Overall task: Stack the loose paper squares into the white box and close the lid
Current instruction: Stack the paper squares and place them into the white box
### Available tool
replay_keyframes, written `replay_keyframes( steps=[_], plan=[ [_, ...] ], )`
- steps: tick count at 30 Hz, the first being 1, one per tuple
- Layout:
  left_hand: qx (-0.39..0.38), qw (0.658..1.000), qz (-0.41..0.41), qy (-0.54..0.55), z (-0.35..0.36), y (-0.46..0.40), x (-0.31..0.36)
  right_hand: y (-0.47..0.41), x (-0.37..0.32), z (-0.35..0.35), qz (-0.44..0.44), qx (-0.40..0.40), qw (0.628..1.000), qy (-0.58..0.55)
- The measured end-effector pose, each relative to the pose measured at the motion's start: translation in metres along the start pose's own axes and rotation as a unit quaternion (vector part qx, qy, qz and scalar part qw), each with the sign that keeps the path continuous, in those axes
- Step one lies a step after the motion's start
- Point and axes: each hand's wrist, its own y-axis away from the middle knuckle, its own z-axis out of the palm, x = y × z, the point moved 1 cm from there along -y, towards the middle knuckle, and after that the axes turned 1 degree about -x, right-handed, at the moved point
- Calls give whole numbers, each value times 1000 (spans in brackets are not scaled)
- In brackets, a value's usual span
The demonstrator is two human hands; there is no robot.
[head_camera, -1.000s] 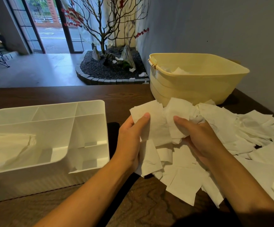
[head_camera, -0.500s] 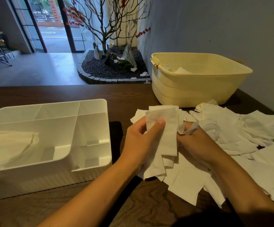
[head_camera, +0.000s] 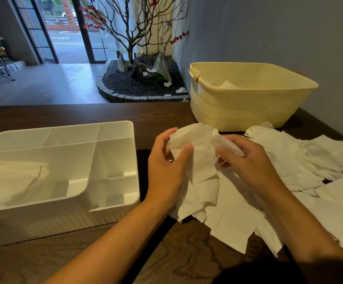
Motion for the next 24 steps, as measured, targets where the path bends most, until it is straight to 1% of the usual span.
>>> replay_keyframes(
  steps=[5, 7, 9, 13, 19, 22, 24],
  plan=[
    [-38, 998, 37, -44, 0, 2, 2, 2, 4, 6, -33, -10, 999, 33],
    [-49, 997, 40, -45, 0, 3, 4, 1, 6, 4, -29, -5, 998, 52],
    [-59, 997, 32, -42, 1, 3, 5, 1, 6, 4, -17, -18, 998, 61],
    [-66, 997, 5, -27, 0, 1, 3, 4, 4, 8, -13, -51, 999, -11],
    [-129, 991, -11, -25, 2, 3, 1, 5, 11, 13, -12, -86, 996, 6],
    [-140, 990, -24, -22, 4, 4, 1, 5, 11, 14, -12, -89, 996, -4],
    [-130, 991, -26, -19, 4, 5, 1, 4, 11, 14, -13, -81, 997, -10]
  ],
)
